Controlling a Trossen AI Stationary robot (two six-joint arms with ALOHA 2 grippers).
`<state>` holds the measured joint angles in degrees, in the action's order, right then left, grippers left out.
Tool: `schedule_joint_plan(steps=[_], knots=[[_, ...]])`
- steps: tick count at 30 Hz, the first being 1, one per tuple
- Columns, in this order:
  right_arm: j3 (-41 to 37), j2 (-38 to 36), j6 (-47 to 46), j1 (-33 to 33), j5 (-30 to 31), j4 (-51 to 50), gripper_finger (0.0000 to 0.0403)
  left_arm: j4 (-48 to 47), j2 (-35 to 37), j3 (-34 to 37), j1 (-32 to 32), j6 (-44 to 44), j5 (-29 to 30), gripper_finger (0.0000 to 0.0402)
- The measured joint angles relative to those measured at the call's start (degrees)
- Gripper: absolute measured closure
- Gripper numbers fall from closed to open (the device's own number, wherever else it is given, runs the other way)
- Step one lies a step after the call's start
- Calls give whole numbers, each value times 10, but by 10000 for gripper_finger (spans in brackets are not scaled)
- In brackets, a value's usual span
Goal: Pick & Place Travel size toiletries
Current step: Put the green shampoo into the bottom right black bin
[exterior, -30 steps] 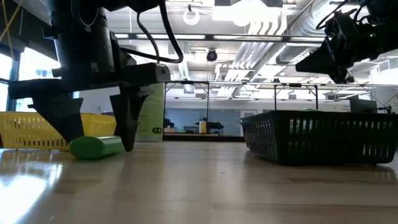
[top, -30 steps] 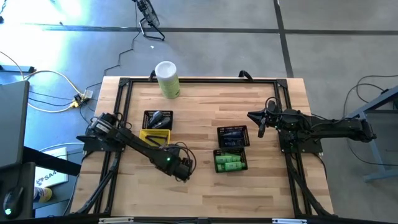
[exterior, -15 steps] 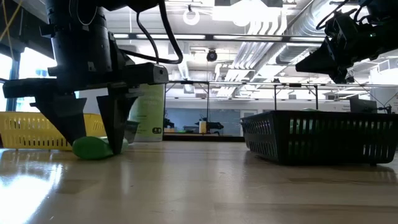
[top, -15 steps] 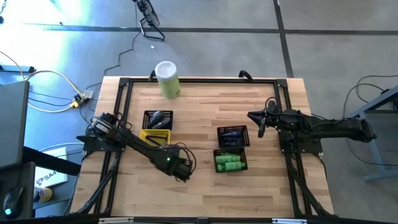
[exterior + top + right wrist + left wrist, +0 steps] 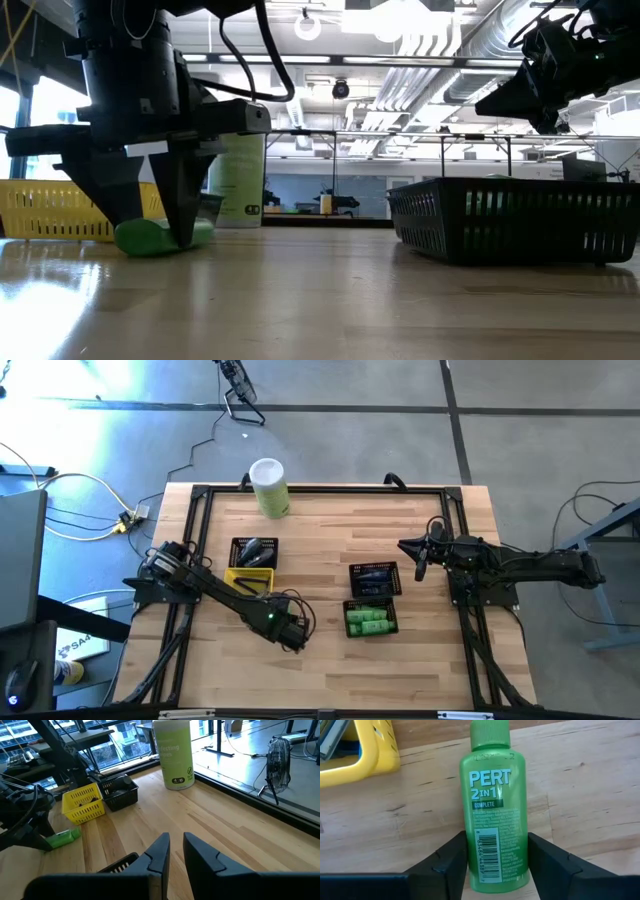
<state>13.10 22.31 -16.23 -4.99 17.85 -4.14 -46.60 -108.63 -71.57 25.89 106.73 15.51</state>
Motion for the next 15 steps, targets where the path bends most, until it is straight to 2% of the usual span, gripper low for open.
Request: schedule_joint_plan(steps=[15], knots=[[0,0,0,0,0,0,357,-9,13,-4,0,-55,11,229]])
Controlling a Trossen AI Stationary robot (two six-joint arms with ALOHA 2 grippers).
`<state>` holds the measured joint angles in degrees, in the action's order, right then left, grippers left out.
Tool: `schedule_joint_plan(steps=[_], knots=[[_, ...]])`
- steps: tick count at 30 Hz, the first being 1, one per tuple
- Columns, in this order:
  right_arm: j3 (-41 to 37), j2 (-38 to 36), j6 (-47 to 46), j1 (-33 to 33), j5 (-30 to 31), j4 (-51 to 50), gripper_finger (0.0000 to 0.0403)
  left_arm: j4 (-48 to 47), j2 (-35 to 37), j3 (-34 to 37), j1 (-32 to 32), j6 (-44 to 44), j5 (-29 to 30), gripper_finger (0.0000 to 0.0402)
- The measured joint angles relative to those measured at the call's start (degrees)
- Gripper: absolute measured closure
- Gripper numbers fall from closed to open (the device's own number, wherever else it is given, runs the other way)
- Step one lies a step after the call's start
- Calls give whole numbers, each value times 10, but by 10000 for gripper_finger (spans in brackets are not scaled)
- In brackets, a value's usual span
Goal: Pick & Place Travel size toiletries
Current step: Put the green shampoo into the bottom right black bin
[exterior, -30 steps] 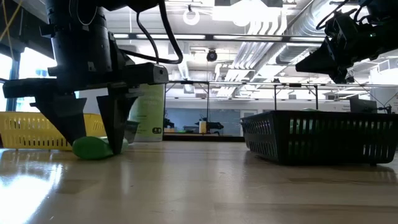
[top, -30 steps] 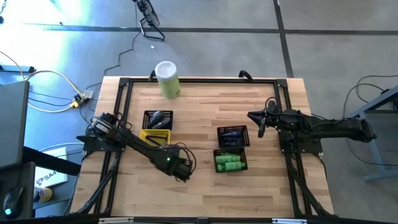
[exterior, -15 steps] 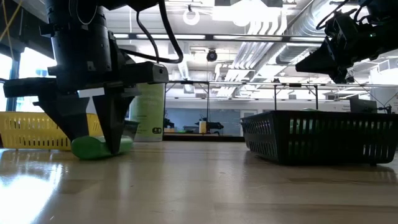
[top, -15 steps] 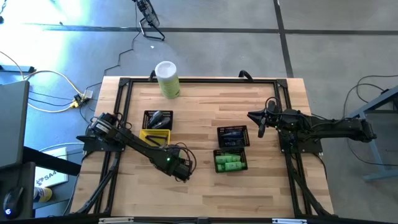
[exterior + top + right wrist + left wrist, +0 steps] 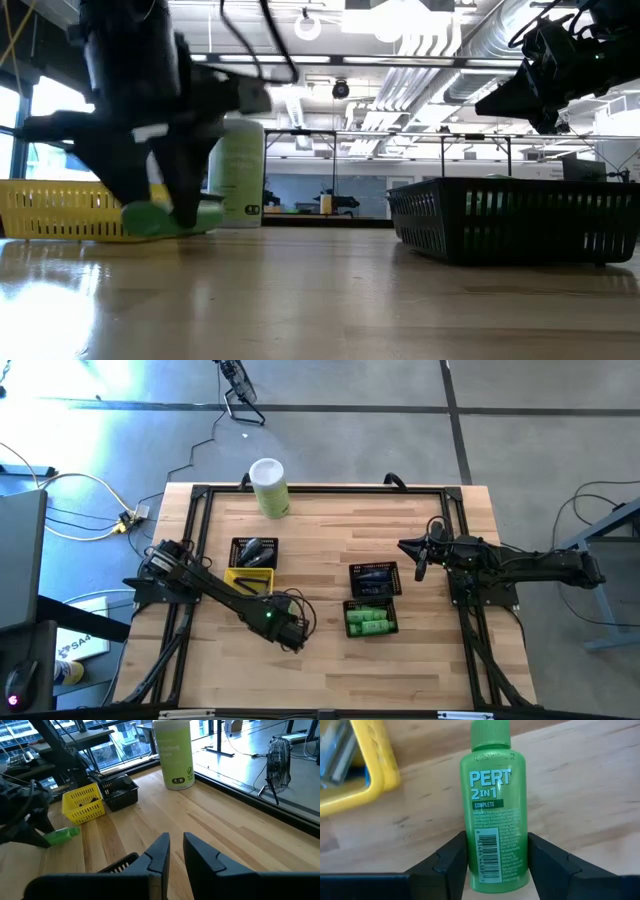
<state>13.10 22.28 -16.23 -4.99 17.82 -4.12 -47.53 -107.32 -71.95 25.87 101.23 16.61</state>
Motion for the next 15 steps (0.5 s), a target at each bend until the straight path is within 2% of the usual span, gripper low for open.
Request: schedule_joint_plan(steps=[8,15], knots=[[0,0,-4,0,0,4,357,-2,35,-41,0,-73,62,229],[0,0,-4,0,-2,5,357,29,38,-115,0,-231,119,229]])
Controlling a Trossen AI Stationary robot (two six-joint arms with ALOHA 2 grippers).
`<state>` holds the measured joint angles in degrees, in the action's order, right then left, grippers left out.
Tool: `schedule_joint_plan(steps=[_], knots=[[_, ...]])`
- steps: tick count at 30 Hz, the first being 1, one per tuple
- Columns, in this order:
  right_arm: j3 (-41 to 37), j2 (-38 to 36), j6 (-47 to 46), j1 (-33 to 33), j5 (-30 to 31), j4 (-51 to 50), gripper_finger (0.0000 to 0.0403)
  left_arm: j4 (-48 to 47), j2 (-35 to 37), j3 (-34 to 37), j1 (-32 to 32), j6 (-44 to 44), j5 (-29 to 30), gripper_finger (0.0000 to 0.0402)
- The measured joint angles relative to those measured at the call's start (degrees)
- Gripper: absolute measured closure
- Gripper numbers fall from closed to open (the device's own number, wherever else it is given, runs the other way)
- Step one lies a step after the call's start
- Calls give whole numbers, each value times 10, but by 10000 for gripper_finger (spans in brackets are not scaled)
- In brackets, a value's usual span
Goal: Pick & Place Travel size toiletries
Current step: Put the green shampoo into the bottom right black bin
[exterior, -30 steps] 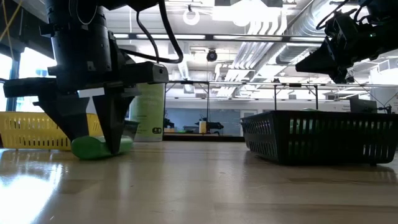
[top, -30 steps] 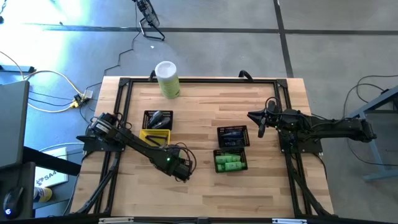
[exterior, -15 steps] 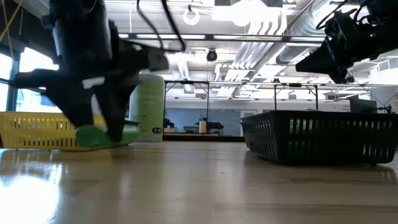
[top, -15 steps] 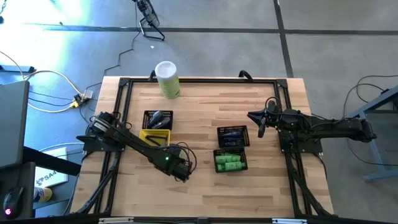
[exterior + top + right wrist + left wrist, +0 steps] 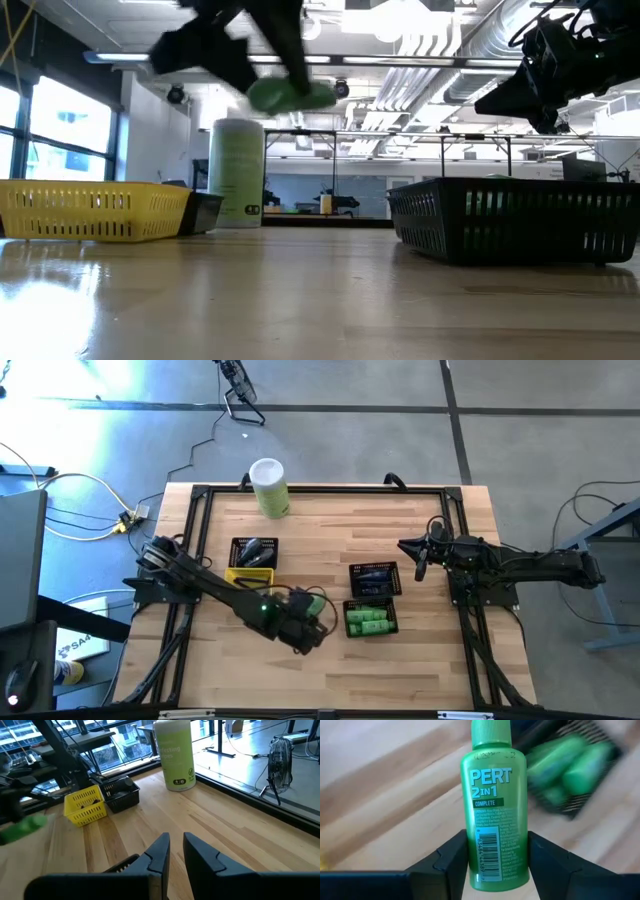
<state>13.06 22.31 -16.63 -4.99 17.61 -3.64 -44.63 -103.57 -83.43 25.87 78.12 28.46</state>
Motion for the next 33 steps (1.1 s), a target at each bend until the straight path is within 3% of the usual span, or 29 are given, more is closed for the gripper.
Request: schedule_joint_plan(steps=[6,12,21,33], knots=[[0,0,0,0,0,0,357,89,0,-27,0,-148,48,229],[0,0,0,0,0,0,357,169,0,-31,-6,-264,52,229],[0,0,0,0,-1,0,357,202,-19,-32,-49,-288,29,229],[0,0,3,0,0,0,357,308,-94,-30,-76,-349,-74,229]])
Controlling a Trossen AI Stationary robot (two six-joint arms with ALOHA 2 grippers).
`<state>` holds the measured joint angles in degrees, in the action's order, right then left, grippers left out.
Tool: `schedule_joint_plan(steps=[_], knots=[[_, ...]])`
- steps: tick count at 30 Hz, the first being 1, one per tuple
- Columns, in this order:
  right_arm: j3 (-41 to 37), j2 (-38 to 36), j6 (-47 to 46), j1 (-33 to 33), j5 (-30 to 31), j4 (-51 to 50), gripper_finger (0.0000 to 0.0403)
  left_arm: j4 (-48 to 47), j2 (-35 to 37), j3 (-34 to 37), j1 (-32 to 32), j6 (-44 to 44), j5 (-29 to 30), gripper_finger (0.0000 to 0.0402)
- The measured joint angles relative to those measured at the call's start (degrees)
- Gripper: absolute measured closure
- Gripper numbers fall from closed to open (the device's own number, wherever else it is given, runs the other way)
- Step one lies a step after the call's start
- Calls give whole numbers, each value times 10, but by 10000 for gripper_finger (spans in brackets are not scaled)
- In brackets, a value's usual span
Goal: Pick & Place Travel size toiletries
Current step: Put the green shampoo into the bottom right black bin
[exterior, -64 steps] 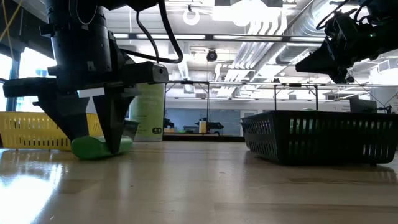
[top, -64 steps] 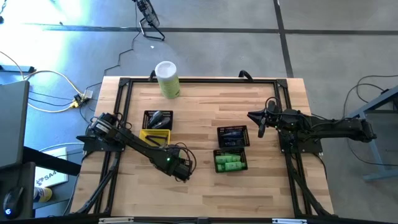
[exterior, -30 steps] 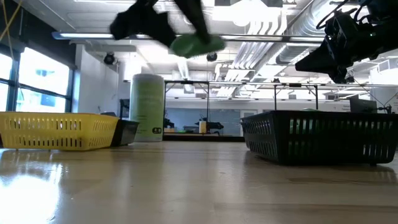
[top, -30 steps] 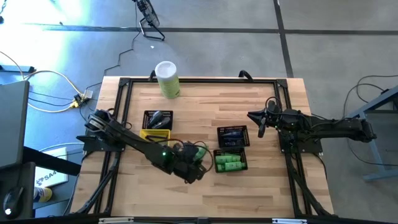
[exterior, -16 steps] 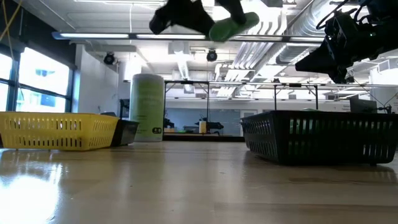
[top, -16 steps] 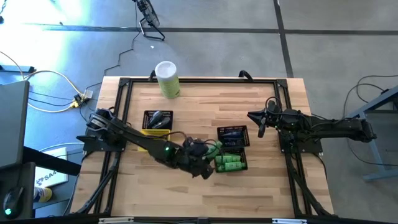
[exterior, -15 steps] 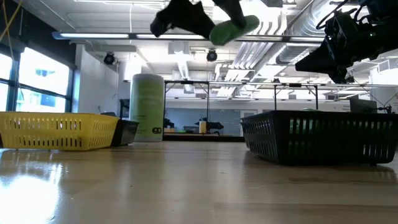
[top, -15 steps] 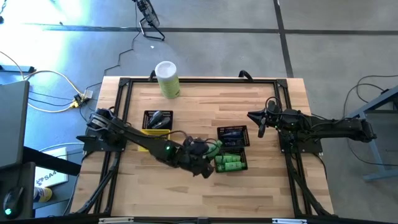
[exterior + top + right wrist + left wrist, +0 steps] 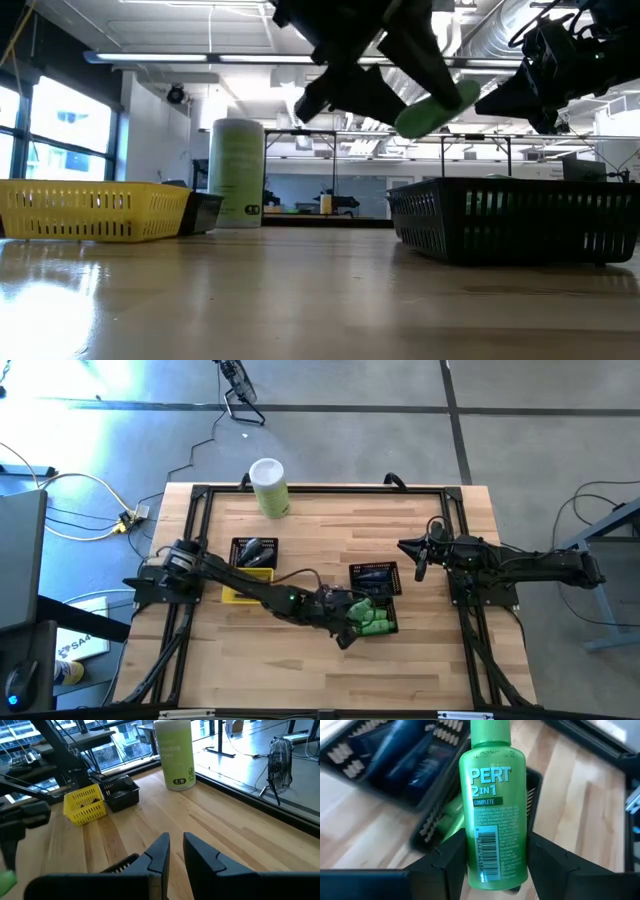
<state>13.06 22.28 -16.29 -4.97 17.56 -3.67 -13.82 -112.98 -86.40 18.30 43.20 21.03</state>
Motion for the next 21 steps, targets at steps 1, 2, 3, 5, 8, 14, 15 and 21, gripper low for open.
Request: schedule_joint_plan(steps=[1,2,3,5,8,14,15,21], knots=[[0,0,0,0,0,-1,357,9,-5,-2,0,0,-3,229],[0,0,0,0,0,0,357,5,-6,-2,0,0,-6,229],[0,0,0,0,0,0,357,4,-10,-1,0,1,-7,229],[0,0,0,0,0,0,357,25,-24,-3,0,1,-13,229],[0,0,0,0,0,0,357,29,-36,1,1,1,-22,229],[0,0,0,0,1,0,357,62,-51,-3,1,2,-41,229],[0,0,0,0,0,1,357,62,-52,-2,1,1,-40,229],[0,0,1,0,0,0,357,67,-53,-1,0,1,-37,222]])
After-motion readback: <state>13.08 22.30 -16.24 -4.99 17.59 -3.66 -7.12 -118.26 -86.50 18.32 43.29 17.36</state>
